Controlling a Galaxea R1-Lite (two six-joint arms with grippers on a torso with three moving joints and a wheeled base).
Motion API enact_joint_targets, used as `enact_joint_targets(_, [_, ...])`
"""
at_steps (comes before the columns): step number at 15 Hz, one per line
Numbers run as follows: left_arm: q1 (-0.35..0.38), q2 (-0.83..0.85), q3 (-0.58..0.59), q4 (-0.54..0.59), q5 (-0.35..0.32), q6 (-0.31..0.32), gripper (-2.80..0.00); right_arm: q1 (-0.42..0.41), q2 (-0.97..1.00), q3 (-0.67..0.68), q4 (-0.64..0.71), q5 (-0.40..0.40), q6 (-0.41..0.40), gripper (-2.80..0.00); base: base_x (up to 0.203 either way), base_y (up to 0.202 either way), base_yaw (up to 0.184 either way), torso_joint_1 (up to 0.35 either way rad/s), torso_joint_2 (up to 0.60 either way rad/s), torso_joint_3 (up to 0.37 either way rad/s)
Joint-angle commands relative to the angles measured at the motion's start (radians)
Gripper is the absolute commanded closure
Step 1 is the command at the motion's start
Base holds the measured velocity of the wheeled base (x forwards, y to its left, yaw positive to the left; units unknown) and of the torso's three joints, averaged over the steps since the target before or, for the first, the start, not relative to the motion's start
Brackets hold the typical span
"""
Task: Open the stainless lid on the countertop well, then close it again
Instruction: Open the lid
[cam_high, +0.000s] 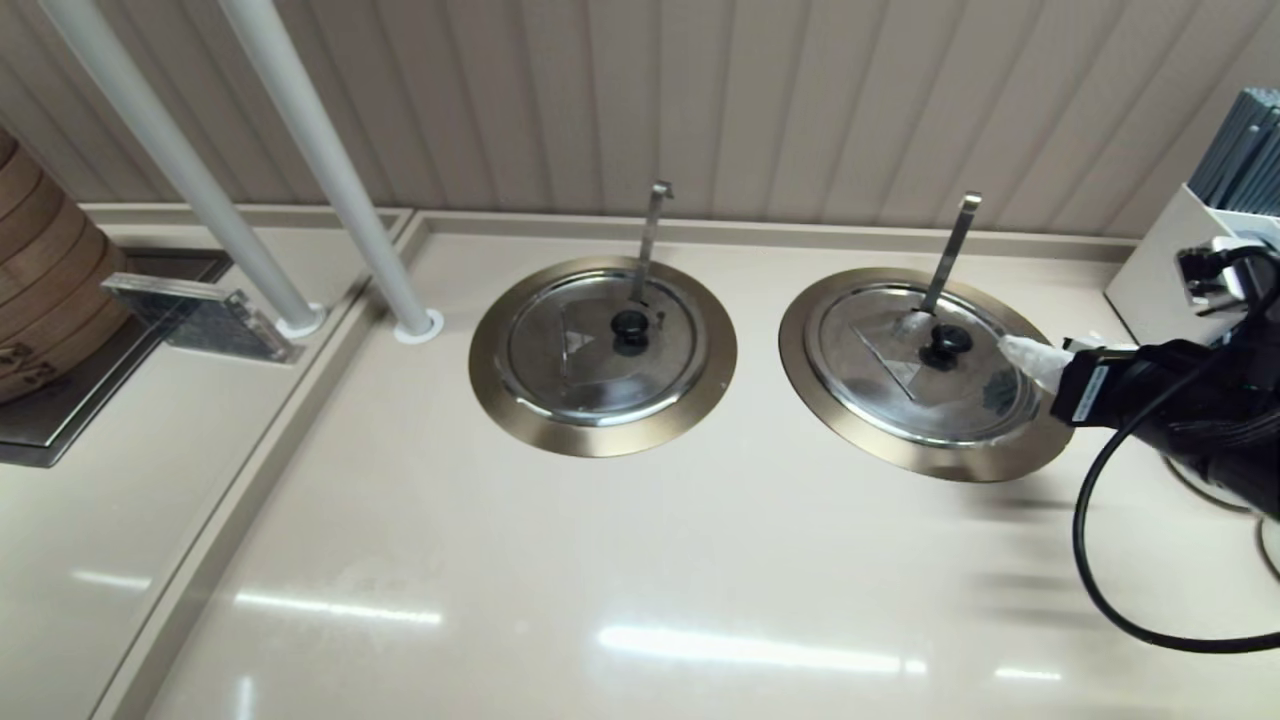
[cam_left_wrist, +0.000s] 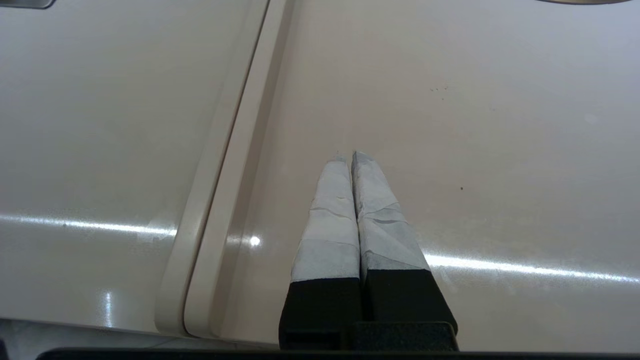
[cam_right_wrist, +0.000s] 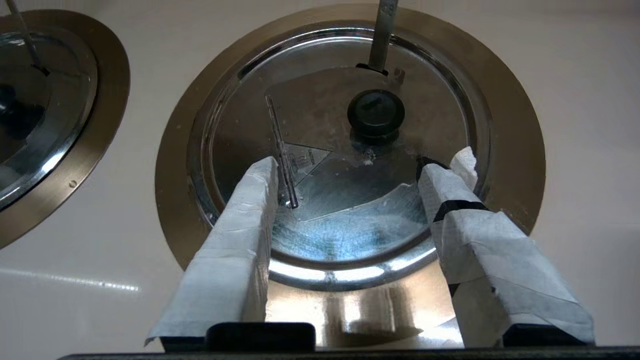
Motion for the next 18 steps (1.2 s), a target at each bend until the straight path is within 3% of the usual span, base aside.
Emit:
enact_joint_targets(1, [0.000,0.001,0.000,0.000,0.000,0.000,0.00,0.005,0.111,0.070,-0.221,0.000,-0.002,-2.80,0.000,0.000,0.000,0.000,0.00,0.000])
enact_joint_targets(4, [0.000,0.001,0.000,0.000,0.000,0.000,0.00,-0.004,0.193,0.130,-0.394,-0.034,-0.003,-2.80,0.000,0.000,0.000,0.000,0.00,0.000])
enact_joint_targets(8, [0.000,0.001,0.000,0.000,0.000,0.000,0.00,-0.006,0.304,0.089,-0.563,-0.075,-0.006,-2.80,0.000,0.000,0.000,0.000,0.00,0.000])
enact_joint_targets(13, [0.000,0.001,0.000,0.000,0.000,0.000,0.00,-0.003,0.484,-0.034,-0.635,-0.098,-0.110,-2.80,0.000,0.000,0.000,0.000,0.00,0.000])
enact_joint_targets(18, [0.000,0.001,0.000,0.000,0.000,0.000,0.00,-0.001,0.557,-0.072,-0.648,-0.102,-0.110,-2.80,0.000,0.000,0.000,0.000,0.00,0.000])
